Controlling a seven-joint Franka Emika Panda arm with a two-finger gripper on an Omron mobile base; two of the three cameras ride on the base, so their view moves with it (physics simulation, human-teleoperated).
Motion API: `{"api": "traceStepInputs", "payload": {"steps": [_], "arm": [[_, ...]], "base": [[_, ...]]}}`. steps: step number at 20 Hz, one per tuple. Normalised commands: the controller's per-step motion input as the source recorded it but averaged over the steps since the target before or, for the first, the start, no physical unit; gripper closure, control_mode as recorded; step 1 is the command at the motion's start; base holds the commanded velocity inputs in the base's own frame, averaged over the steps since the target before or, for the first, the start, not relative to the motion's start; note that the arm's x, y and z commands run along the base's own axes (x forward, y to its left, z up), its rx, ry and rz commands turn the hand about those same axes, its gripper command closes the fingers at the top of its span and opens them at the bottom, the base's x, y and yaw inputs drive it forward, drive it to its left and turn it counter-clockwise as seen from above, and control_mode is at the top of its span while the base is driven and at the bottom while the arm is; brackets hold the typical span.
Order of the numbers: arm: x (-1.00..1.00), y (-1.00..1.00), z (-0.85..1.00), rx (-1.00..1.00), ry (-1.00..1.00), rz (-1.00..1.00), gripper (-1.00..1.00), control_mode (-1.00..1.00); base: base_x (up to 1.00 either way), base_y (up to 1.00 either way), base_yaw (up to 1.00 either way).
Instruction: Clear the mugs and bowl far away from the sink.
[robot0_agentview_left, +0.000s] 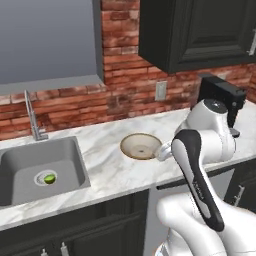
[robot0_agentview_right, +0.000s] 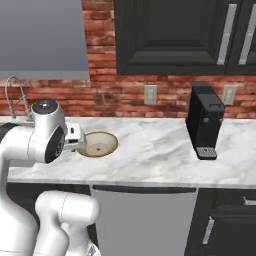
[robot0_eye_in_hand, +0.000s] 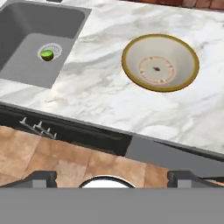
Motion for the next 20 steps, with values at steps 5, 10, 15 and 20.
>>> {"api": "traceStepInputs", "payload": {"steps": [5, 10, 15, 20], "arm": [[0.00, 0.00, 0.00, 0.00, 0.00, 0.00, -1.00, 1.00], [0.10, 0.01, -0.29, -0.04, 0.04, 0.15, -1.00, -1.00], [0.81, 0.46, -0.77, -0.22, 0.16, 0.19, -1.00, -1.00], [0.98, 0.23, -0.76, -0.25, 0.18, 0.09, -1.00, -1.00]], "base": [[0.68, -0.23, 0.29], [0.13, -0.06, 0.10], [0.00, 0.00, 0.00], [0.00, 0.00, 0.00]]}}
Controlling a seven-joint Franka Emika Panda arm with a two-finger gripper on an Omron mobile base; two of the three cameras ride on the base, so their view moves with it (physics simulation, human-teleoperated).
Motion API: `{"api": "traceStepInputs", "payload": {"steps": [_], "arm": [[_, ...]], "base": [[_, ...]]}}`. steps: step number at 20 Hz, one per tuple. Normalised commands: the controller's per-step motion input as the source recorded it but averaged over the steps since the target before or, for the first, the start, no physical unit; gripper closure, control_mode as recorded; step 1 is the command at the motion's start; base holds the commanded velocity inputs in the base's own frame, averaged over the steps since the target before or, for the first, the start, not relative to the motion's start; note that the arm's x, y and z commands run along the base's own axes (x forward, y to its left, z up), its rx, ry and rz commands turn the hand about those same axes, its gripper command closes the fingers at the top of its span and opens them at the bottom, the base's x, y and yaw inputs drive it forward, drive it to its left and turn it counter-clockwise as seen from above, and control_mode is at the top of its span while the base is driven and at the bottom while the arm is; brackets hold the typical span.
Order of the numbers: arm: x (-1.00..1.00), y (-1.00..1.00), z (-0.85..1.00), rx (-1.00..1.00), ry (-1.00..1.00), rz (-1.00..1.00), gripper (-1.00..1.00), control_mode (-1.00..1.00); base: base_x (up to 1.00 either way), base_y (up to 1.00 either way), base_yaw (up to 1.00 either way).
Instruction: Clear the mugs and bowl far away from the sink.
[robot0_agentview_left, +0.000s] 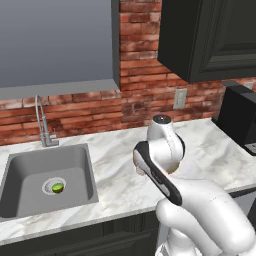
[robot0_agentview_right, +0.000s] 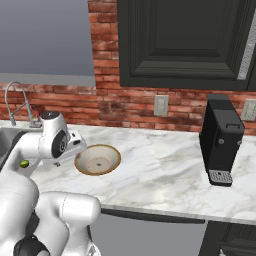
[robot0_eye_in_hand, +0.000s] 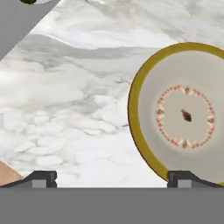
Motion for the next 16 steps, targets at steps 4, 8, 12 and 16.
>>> {"api": "traceStepInputs", "payload": {"steps": [4, 8, 12, 16], "arm": [[0.79, 0.19, -0.62, -0.28, 0.14, 0.00, -1.00, -1.00], [0.50, 0.01, -0.45, -0.21, 0.13, 0.00, -1.00, -1.00], [0.28, -0.16, -0.29, -0.12, 0.07, 0.00, -1.00, -1.00], [0.40, -0.07, -0.38, -0.09, 0.02, 0.00, -1.00, -1.00]], "base": [[0.00, 0.00, 0.00], [0.00, 0.00, 0.00], [0.00, 0.00, 0.00], [0.00, 0.00, 0.00]]}}
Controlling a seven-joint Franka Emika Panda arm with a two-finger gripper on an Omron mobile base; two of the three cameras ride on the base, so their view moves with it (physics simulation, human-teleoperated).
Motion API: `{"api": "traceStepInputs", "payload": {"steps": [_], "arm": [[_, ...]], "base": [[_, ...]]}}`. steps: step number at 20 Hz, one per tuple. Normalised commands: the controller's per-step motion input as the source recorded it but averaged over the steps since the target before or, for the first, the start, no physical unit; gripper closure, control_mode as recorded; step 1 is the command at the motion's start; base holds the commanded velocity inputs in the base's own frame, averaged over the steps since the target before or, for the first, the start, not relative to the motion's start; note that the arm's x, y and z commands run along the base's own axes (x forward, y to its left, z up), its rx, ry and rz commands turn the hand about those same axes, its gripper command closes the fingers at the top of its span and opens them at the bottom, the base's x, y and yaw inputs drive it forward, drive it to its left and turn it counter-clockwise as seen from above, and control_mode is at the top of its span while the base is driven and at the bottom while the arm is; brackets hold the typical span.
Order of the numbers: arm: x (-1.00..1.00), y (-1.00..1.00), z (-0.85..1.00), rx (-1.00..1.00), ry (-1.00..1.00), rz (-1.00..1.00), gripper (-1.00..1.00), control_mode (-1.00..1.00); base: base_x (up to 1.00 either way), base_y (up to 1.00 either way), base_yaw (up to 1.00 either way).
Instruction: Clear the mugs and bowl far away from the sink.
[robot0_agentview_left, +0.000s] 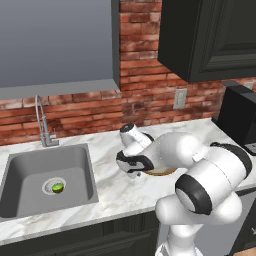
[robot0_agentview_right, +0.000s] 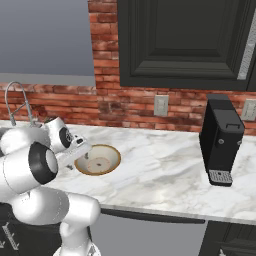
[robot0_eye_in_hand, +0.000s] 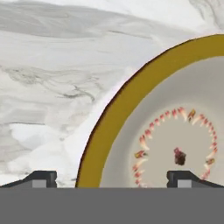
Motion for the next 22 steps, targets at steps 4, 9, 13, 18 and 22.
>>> {"api": "traceStepInputs", "payload": {"steps": [4, 9, 13, 18, 22], "arm": [[0.32, 0.00, -0.46, -0.05, 0.01, 0.00, -1.00, -1.00], [0.12, -0.12, -0.31, 0.00, 0.00, 0.00, 1.00, -1.00], [0.02, -0.23, -0.05, 0.00, 0.00, 0.00, 1.00, -1.00], [0.00, -0.20, 0.02, 0.02, 0.00, -0.01, 1.00, -1.00], [-0.19, -0.02, 0.42, 0.06, -0.02, 0.00, 1.00, -1.00]], "base": [[0.00, 0.00, 0.00], [0.00, 0.00, 0.00], [0.00, 0.00, 0.00], [0.00, 0.00, 0.00], [0.00, 0.00, 0.00]]}}
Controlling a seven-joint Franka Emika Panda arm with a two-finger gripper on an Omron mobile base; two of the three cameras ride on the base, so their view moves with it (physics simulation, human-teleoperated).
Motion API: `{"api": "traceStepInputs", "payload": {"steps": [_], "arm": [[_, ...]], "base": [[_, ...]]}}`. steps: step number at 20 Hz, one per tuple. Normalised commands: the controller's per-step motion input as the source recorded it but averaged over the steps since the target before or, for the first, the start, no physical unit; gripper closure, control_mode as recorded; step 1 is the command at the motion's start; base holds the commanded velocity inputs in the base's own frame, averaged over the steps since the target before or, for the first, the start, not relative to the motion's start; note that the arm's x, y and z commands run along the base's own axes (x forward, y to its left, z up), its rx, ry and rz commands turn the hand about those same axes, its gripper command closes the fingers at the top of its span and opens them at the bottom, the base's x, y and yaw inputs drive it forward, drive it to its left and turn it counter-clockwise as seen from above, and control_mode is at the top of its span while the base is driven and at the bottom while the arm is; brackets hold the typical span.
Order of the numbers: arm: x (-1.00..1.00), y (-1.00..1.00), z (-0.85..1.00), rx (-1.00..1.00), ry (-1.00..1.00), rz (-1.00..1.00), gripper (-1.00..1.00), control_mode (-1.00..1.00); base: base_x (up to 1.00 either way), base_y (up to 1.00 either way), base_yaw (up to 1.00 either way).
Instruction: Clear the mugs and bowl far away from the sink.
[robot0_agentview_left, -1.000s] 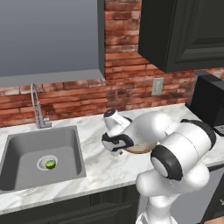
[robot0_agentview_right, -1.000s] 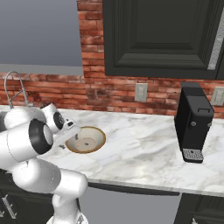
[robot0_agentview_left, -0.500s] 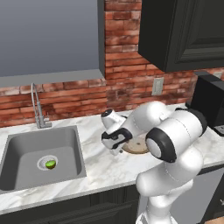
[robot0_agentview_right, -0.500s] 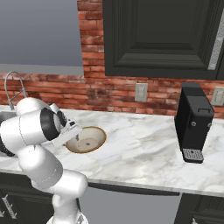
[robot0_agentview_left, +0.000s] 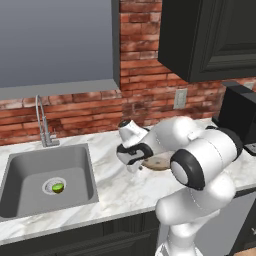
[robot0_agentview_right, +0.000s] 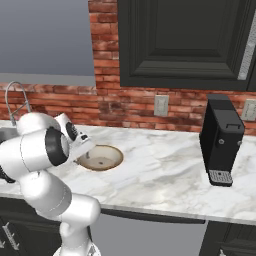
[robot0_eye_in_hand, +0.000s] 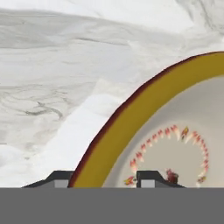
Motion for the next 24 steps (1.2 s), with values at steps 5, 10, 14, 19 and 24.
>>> {"api": "traceStepInputs", "payload": {"steps": [5, 10, 14, 19, 24], "arm": [[-0.39, 0.10, 0.77, 0.02, -0.04, 0.00, 1.00, -1.00], [-0.59, 0.20, 0.99, 0.00, -0.13, 0.00, 1.00, -1.00], [-0.72, 0.09, 1.00, 0.00, -0.25, 0.00, 1.00, -1.00], [-0.76, 0.05, 0.93, 0.00, -0.29, 0.00, 1.00, -1.00], [-0.77, 0.00, 0.70, 0.00, -0.22, 0.02, 1.00, -1.00]], "base": [[0.00, 0.00, 0.00], [0.00, 0.00, 0.00], [0.00, 0.00, 0.00], [0.00, 0.00, 0.00], [0.00, 0.00, 0.00]]}}
